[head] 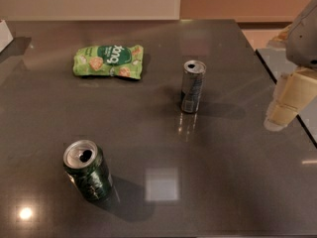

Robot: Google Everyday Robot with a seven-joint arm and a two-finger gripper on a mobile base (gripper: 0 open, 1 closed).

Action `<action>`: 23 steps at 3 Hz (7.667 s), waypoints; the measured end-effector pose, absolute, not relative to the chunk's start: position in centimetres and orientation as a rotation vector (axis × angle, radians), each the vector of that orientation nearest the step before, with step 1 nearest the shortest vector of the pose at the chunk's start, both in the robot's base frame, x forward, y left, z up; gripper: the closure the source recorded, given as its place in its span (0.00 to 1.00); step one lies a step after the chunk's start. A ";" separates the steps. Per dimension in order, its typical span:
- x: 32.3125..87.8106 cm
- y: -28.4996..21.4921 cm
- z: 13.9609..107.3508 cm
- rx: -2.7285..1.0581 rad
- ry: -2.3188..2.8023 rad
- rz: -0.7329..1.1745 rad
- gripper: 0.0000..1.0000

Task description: Move redbull can near green can

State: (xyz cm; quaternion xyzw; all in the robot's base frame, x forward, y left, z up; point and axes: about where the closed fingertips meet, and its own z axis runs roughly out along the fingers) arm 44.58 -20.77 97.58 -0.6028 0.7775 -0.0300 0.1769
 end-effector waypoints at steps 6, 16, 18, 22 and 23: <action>55.8 -11.4 92.5 -1.478 2.090 0.326 0.00; 42.3 -0.7 93.8 -1.762 1.740 0.769 1.00; 40.3 1.1 92.9 -1.868 1.674 0.745 0.84; 38.6 2.8 91.6 -1.930 1.628 0.728 0.00; 38.6 2.8 91.6 -1.930 1.628 0.728 0.00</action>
Offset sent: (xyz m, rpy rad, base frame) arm 0.0858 0.0534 -0.0192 0.2818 -0.0514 -0.0059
